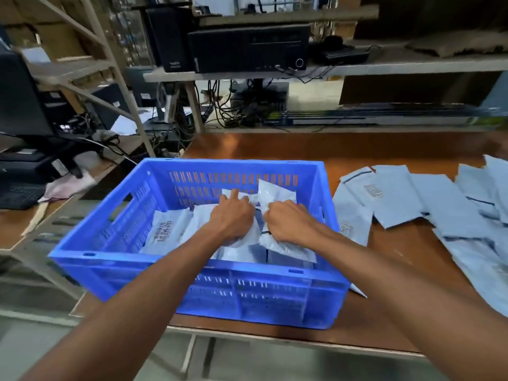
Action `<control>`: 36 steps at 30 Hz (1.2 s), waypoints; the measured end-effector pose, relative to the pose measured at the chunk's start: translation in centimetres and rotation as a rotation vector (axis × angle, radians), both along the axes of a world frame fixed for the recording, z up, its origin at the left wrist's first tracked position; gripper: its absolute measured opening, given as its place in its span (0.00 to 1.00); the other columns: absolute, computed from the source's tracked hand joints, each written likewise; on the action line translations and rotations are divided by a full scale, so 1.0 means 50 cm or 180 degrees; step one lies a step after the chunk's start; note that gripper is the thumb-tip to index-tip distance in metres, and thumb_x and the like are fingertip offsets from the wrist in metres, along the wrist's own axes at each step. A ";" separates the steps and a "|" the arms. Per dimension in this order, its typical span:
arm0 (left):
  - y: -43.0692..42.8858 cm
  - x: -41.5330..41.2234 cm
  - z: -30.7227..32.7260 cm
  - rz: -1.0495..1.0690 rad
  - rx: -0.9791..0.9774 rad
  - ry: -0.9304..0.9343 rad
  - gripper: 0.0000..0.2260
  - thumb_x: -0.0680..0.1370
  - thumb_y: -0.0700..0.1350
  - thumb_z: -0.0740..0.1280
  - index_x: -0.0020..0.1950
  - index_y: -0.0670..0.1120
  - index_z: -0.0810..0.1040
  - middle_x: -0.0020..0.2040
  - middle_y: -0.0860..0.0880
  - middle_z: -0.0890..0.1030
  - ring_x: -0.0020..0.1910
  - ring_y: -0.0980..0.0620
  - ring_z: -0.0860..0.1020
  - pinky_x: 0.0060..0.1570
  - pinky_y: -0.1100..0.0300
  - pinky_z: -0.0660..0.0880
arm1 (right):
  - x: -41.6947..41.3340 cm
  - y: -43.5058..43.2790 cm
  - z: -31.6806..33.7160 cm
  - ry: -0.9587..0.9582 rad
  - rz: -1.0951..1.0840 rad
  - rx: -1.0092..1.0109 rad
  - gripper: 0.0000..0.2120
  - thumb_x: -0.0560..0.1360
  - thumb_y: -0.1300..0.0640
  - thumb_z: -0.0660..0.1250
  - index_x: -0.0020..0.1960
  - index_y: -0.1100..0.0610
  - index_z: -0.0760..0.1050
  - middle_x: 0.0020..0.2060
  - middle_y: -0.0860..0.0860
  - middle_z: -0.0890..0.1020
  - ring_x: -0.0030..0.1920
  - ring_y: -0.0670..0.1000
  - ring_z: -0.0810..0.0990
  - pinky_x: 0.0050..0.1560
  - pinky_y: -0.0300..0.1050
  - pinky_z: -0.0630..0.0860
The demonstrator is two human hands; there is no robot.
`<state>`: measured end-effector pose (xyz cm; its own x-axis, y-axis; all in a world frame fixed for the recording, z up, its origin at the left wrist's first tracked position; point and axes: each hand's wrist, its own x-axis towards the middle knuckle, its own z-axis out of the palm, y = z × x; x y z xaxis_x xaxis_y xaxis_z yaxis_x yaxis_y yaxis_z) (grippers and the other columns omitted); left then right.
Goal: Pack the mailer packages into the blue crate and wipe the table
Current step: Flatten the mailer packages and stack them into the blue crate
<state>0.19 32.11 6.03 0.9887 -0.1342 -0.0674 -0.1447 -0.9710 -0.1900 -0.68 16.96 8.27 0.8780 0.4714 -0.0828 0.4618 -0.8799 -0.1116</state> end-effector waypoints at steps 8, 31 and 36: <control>0.011 0.027 -0.059 0.0418 0.0228 0.2143 0.31 0.83 0.61 0.47 0.81 0.50 0.42 0.80 0.44 0.38 0.79 0.38 0.48 0.76 0.45 0.50 | 0.063 -0.006 -0.118 0.2201 -0.0533 -0.1712 0.31 0.76 0.40 0.59 0.77 0.47 0.61 0.73 0.51 0.69 0.71 0.56 0.70 0.60 0.49 0.69; -0.588 -0.054 -0.016 -0.0096 -0.1193 0.0821 0.25 0.81 0.52 0.56 0.77 0.49 0.58 0.76 0.43 0.62 0.75 0.38 0.58 0.72 0.42 0.56 | 0.091 -0.565 -0.156 0.0195 -0.1505 0.0480 0.18 0.77 0.55 0.63 0.66 0.57 0.74 0.64 0.57 0.77 0.62 0.60 0.76 0.62 0.52 0.74; -0.570 -0.023 -0.170 0.0520 -0.1159 0.0416 0.27 0.81 0.58 0.46 0.80 0.51 0.54 0.81 0.47 0.48 0.79 0.40 0.42 0.75 0.40 0.43 | 0.151 -0.573 -0.234 -0.0018 -0.1184 0.0239 0.25 0.79 0.40 0.54 0.71 0.53 0.68 0.71 0.54 0.70 0.70 0.57 0.68 0.68 0.57 0.68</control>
<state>-0.96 3.60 -2.48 0.9852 -0.0145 -0.1708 0.0166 -0.9836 0.1796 6.86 -11.69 -3.45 0.9907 0.1247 -0.0549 0.1130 -0.9771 -0.1806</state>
